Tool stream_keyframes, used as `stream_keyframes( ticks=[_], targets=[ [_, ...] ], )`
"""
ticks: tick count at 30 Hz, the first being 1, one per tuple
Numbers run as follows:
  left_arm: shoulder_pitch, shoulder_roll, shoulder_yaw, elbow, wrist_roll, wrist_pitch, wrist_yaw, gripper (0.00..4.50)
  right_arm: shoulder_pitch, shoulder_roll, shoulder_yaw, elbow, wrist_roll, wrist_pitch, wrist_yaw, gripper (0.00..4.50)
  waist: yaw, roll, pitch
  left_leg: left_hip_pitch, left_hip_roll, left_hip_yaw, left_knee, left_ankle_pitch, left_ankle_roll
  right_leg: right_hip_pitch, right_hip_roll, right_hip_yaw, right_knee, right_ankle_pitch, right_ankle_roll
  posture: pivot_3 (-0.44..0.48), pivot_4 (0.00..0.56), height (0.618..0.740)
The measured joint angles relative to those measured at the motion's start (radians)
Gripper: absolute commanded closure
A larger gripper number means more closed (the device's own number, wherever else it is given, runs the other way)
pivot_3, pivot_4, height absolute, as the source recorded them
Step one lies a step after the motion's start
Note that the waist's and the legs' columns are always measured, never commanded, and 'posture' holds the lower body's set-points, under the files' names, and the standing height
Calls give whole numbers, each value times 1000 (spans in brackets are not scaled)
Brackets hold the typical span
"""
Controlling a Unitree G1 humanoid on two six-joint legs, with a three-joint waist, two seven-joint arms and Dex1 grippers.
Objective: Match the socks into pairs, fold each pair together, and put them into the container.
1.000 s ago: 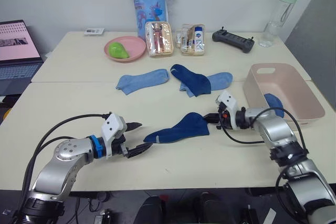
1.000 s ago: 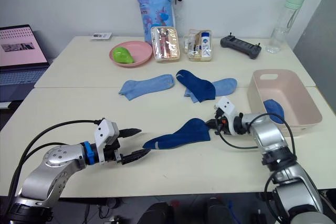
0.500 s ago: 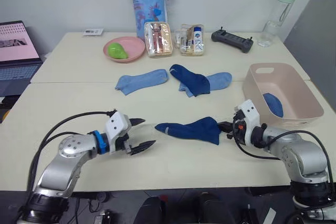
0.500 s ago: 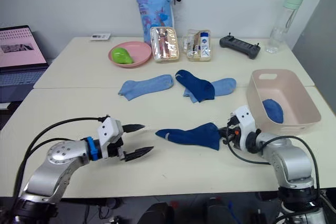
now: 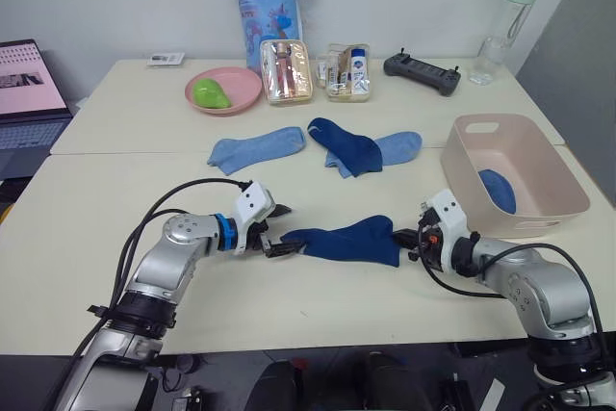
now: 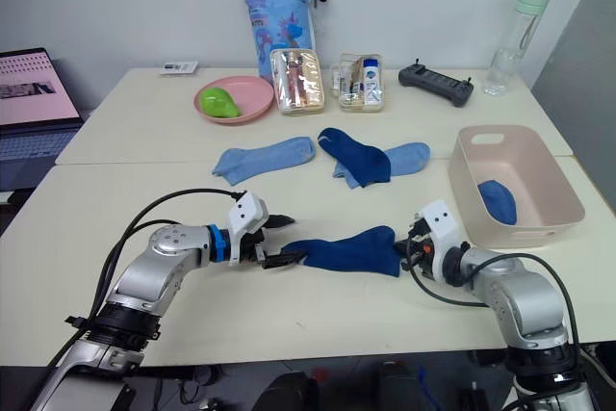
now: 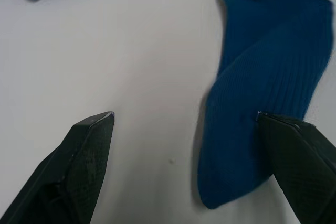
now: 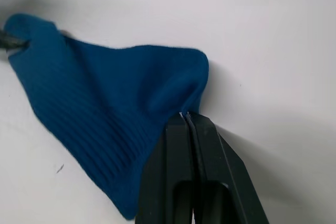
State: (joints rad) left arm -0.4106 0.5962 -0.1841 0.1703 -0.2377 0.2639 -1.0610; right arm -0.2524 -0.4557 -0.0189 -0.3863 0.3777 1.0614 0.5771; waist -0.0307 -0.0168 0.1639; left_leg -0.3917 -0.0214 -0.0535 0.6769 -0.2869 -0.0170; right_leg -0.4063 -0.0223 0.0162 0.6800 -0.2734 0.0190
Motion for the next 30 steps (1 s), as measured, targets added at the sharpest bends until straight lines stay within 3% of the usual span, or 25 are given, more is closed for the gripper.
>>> stream_keyframes(
  ticks=[7,14,23,30],
  targets=[
    [94,71,-2,-62,23,-84,-54,2221,-30,37,-58,48,19,2,-50,4500,2,0,0,0,0,0,0,0,0,0,0,0,0,0,0,0,150,740],
    [134,91,75,-92,12,-138,-40,4468,-57,61,-75,53,84,75,-73,4500,2,0,0,0,0,0,0,0,0,0,-1,0,0,0,0,0,150,740],
    [165,86,120,-152,-47,-53,-16,4468,-67,40,-54,64,87,79,-68,4500,2,0,0,0,0,0,0,0,0,0,-1,0,0,0,0,0,150,740],
    [219,147,160,-144,-8,-152,-13,4468,-76,46,-35,43,135,96,-57,4500,1,0,0,0,1,0,-1,0,0,0,0,-1,0,0,0,0,150,740]
  ],
)
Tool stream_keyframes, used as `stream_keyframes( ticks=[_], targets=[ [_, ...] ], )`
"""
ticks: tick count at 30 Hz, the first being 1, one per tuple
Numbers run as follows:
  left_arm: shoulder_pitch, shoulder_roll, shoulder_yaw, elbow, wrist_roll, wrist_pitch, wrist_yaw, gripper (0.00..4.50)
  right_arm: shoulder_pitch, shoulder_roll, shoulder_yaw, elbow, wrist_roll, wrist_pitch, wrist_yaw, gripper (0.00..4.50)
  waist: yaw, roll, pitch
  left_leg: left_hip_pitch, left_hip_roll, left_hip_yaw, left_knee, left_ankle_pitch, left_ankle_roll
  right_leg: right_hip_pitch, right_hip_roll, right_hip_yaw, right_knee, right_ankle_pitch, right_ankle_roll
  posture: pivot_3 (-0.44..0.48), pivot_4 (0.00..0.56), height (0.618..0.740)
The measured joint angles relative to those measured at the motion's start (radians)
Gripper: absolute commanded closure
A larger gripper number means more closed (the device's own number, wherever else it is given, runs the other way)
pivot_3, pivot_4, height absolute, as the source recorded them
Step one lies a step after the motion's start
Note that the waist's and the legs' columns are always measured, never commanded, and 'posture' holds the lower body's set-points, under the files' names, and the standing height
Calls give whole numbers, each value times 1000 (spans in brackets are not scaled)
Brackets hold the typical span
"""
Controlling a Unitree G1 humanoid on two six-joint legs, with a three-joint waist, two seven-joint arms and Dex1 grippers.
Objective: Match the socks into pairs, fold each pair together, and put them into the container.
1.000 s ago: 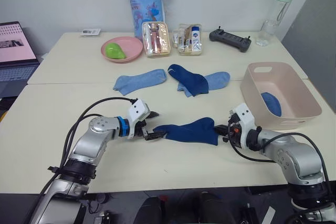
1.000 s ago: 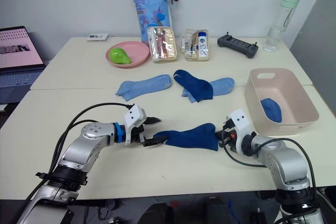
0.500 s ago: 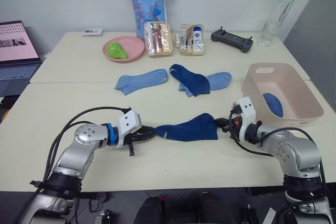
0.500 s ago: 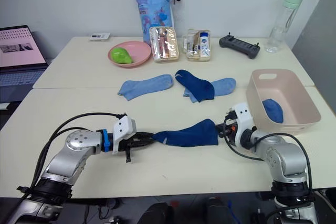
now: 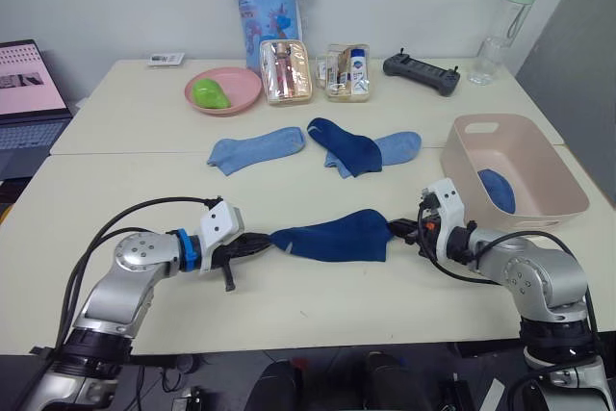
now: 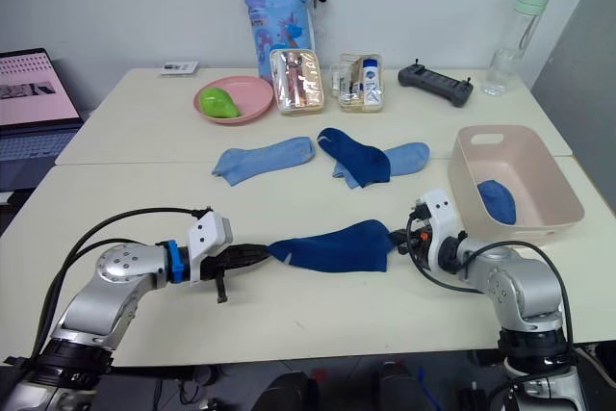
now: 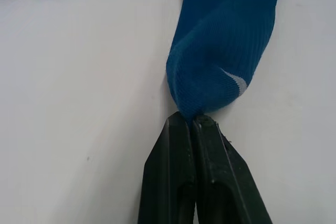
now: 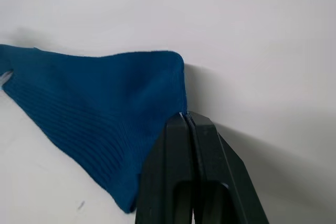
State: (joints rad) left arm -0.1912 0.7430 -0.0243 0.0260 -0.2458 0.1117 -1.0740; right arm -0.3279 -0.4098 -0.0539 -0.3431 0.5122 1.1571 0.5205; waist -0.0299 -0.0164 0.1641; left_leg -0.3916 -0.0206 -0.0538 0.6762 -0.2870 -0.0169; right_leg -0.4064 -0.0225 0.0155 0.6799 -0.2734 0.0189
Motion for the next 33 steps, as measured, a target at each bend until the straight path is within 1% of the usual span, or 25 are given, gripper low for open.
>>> stream_keyframes(
  ticks=[3,7,8,10,11,14,15,16,17,18,20,21,23,25,29,33],
  targets=[
    [1,5,13,44,20,-50,-2,4468,2,28,29,-18,13,3,-15,4500,1,0,0,0,0,0,0,0,0,0,0,0,0,0,0,0,150,740],
    [27,5,-4,57,31,-56,-17,4468,32,-13,41,-18,-5,-3,-31,4500,4,0,0,-1,-1,0,0,0,0,0,-1,0,-1,0,0,0,150,740],
    [33,4,-10,57,31,-54,-20,4490,36,-34,44,-18,-10,-9,-27,4299,5,0,0,-1,-1,0,0,0,0,0,-1,0,-1,0,0,0,150,740],
    [37,5,-12,56,30,-51,-25,4051,42,-73,48,-22,-22,-35,-18,3805,3,0,0,-1,-1,0,0,0,0,0,-1,0,-1,0,0,0,150,740],
    [38,6,-12,56,31,-53,-25,3831,43,-97,55,-22,-32,-61,-10,3474,3,0,0,0,-1,0,0,0,0,0,-1,0,0,0,0,0,150,740],
    [50,27,-7,59,56,-101,-15,2934,54,-224,109,-22,-107,-205,61,2451,3,0,0,0,-1,0,0,0,0,0,-1,0,-1,0,0,0,150,740],
    [61,48,-1,60,63,-124,-13,2579,63,-275,133,-21,-146,-281,98,2027,3,0,0,0,-1,1,0,0,0,0,-1,0,-1,0,0,0,150,740],
    [79,66,19,60,63,-143,-15,2292,71,-328,158,-16,-183,-377,146,1741,1,0,0,0,-1,1,0,0,0,0,-1,0,-1,0,0,0,150,740],
    [94,78,38,61,62,-152,-17,1922,76,-356,164,-9,-203,-442,188,1349,-2,0,0,0,0,1,-1,0,0,0,-1,0,-1,0,0,0,150,740],
    [109,86,55,61,61,-170,-19,1607,79,-374,168,-2,-218,-514,234,1337,-4,0,0,1,0,2,-1,0,0,0,0,0,-1,0,0,0,150,740],
    [137,88,82,51,49,-231,-29,973,79,-403,195,6,-239,-718,360,1337,-3,0,0,1,1,1,0,0,0,1,0,-1,-1,0,0,0,150,740],
    [141,88,82,45,47,-243,-32,973,78,-403,203,7,-248,-766,388,1337,-1,0,0,1,1,1,0,0,0,1,0,-1,-1,0,0,0,150,740],
    [150,82,80,-1,32,-290,-55,973,62,-402,250,43,-290,-937,471,1337,1,0,0,1,1,2,0,0,0,1,0,0,-1,0,0,0,150,740],
    [149,74,65,-49,34,-345,-64,973,40,-391,297,91,-332,-1056,523,1337,5,0,0,1,0,2,1,0,0,2,-1,0,-1,0,0,0,150,740],
    [121,26,-23,-48,143,-443,-28,973,-3,-360,368,211,-421,-1244,580,1337,7,0,0,1,-1,2,1,0,0,2,-1,0,-1,0,0,0,150,740],
    [86,4,-79,7,226,-493,14,973,-17,-320,399,297,-486,-1350,588,1337,7,0,0,1,0,2,1,0,0,1,0,0,0,0,0,0,150,740]
  ],
)
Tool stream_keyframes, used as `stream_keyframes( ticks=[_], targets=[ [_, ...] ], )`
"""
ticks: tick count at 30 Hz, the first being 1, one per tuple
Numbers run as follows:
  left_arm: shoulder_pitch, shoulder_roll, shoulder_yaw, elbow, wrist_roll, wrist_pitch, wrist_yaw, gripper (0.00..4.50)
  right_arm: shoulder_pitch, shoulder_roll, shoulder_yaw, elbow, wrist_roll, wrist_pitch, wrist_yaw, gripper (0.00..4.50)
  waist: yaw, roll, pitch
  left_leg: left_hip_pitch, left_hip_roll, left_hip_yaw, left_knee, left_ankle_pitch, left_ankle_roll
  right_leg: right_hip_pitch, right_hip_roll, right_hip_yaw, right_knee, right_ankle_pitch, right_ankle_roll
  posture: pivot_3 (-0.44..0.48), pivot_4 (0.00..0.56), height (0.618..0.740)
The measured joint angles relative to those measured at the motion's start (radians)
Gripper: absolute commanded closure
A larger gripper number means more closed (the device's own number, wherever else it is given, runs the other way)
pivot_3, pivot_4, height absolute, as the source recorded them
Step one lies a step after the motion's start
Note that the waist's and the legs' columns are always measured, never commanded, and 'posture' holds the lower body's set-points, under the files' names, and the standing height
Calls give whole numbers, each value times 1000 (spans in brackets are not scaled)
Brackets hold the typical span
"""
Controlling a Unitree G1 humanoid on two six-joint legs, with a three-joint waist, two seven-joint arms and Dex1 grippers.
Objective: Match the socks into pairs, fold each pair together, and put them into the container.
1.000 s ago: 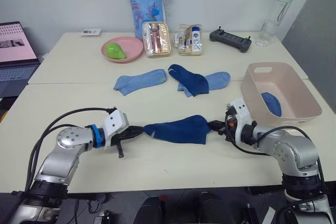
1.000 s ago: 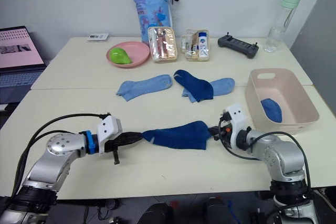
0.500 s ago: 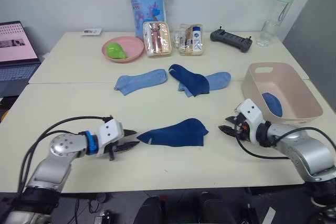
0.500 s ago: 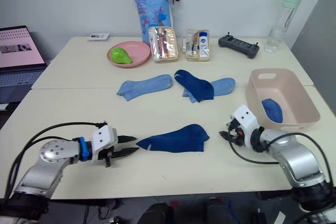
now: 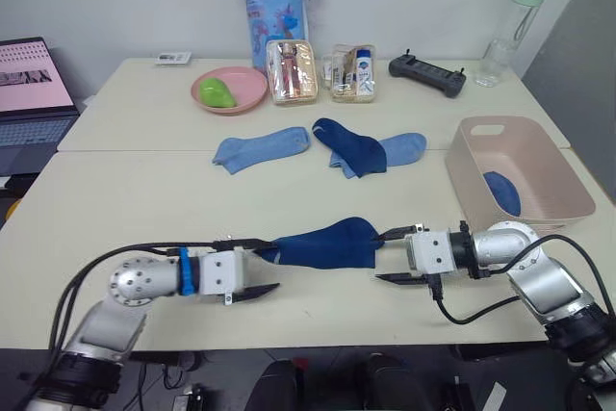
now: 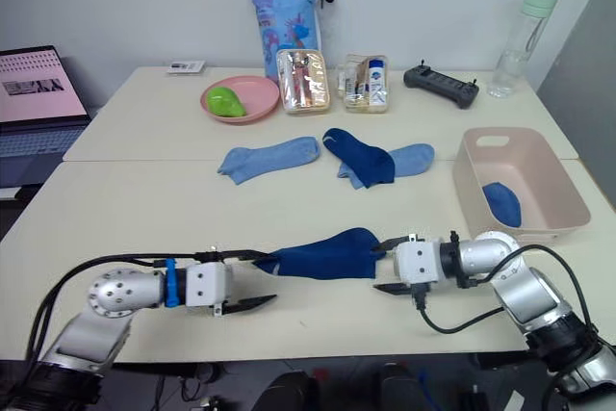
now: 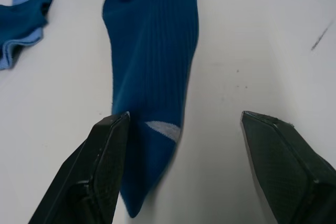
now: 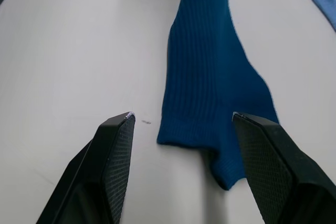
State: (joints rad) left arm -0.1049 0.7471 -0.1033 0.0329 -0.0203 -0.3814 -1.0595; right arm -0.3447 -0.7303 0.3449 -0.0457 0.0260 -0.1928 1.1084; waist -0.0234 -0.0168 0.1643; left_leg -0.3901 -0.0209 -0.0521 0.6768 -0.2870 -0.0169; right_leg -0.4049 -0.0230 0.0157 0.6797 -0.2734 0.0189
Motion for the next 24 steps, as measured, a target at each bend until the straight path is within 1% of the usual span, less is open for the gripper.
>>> stream_keyframes(
  ticks=[2,5,8,10,11,12,15,20,24],
  targets=[
    [-27,-12,-17,21,25,-17,21,1358,-10,27,26,37,-38,-39,-5,1337,0,0,0,0,0,0,0,0,0,0,0,0,0,0,0,0,150,740],
    [-45,-26,-35,55,42,-37,46,2165,-27,48,48,79,-87,-103,-18,1337,0,0,0,1,-1,0,0,0,0,1,0,0,0,0,0,0,150,740],
    [-65,-28,-51,80,55,-33,54,3210,-56,61,53,128,-115,-152,-22,1950,0,0,0,6,0,1,0,0,0,4,0,1,1,0,0,0,150,740],
    [-77,-29,-59,93,63,-20,61,3869,-71,67,57,161,-130,-172,-29,2632,-1,0,0,8,0,0,0,0,0,7,0,0,1,0,0,0,150,740],
    [-82,-30,-61,101,65,-17,65,4210,-76,70,58,180,-134,-184,-34,3048,-1,0,0,9,0,0,0,0,0,8,0,0,0,0,0,0,150,740],
    [-86,-32,-61,104,66,-15,66,4461,-79,71,58,192,-139,-194,-38,3281,-1,0,0,9,0,0,0,0,0,8,0,0,0,0,0,0,150,740],
    [-104,-36,-65,122,66,-12,67,4500,-90,72,59,228,-154,-220,-40,4449,-1,0,0,9,0,0,0,0,0,8,0,0,0,0,0,0,150,740],
    [-109,-38,-65,131,57,-14,66,4500,-100,72,58,247,-145,-229,-37,4479,-1,0,0,9,0,0,0,0,0,8,0,0,0,0,0,0,150,740],
    [-109,-41,-65,136,36,-11,65,4500,-100,71,51,243,-116,-195,-16,4479,-1,0,0,9,0,0,0,0,0,8,0,0,0,0,0,0,150,740]
  ],
)
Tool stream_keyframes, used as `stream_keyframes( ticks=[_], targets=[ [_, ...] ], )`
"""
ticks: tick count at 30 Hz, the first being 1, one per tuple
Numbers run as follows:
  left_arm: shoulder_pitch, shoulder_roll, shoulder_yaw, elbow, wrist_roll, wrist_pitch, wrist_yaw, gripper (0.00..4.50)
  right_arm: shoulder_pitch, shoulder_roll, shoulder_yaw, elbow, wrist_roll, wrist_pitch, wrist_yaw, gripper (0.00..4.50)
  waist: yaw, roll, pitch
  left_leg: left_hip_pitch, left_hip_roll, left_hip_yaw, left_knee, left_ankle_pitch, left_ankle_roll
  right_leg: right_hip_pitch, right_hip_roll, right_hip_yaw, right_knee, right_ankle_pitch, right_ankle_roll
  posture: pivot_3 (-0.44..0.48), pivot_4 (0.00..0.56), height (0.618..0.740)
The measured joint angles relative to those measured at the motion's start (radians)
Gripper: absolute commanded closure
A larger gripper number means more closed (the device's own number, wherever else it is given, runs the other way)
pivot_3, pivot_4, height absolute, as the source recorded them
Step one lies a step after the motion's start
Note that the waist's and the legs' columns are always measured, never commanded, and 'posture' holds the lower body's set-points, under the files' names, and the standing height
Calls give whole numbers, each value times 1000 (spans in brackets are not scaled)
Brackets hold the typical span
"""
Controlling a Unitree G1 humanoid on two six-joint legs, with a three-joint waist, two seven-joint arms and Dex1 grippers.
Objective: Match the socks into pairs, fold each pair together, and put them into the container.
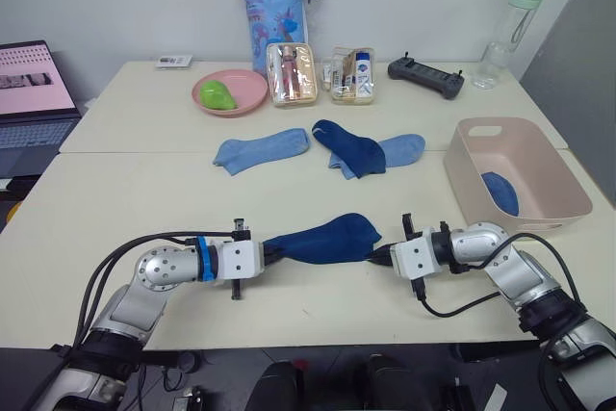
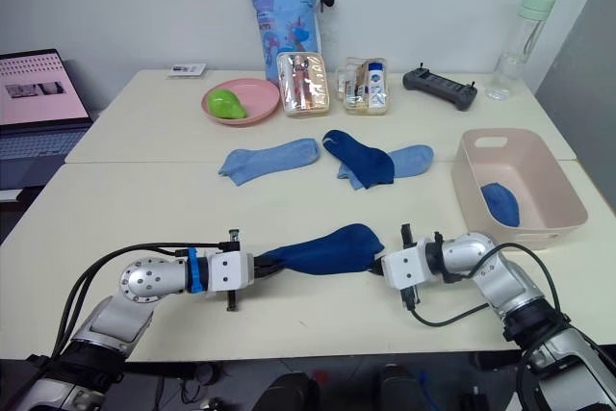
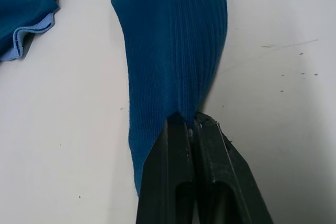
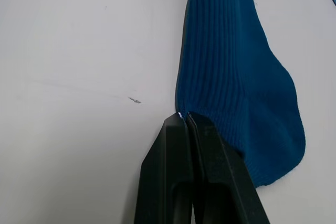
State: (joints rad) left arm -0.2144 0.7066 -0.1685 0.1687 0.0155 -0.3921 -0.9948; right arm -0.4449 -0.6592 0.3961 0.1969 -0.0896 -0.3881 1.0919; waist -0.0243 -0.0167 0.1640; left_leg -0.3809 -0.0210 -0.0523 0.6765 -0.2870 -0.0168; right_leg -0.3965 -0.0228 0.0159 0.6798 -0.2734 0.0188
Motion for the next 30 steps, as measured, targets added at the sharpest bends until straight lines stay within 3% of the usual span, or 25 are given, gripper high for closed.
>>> stream_keyframes(
  ticks=[6,12,16,22,30],
  targets=[
    [53,32,32,-153,-185,143,-76,4500,1,-82,-57,-252,203,308,125,4479,0,1,1,-3,1,-1,0,0,0,-2,0,0,-1,0,0,0,150,740],
    [156,249,131,-559,-649,750,-135,4500,-81,-219,-110,-540,563,888,246,4479,-3,1,2,-3,2,-2,-1,0,0,-3,0,-1,0,-1,-1,0,150,740],
    [177,331,158,-628,-857,1031,-155,4500,-121,-294,-121,-629,744,1175,286,4479,-3,1,2,-2,2,-2,-1,0,0,-2,0,-2,-2,-2,-1,0,150,740],
    [156,241,120,-541,-895,1168,-141,4500,-78,-241,-68,-584,695,1196,239,4479,-2,1,2,-2,1,-1,-1,0,0,-1,0,-2,-1,-2,-1,0,150,740],
    [54,151,20,-309,-718,1123,-163,4500,-91,-108,17,-310,464,1000,179,4479,-2,1,3,-6,0,0,-1,0,0,-7,0,0,0,-2,-1,0,150,740]
  ],
)
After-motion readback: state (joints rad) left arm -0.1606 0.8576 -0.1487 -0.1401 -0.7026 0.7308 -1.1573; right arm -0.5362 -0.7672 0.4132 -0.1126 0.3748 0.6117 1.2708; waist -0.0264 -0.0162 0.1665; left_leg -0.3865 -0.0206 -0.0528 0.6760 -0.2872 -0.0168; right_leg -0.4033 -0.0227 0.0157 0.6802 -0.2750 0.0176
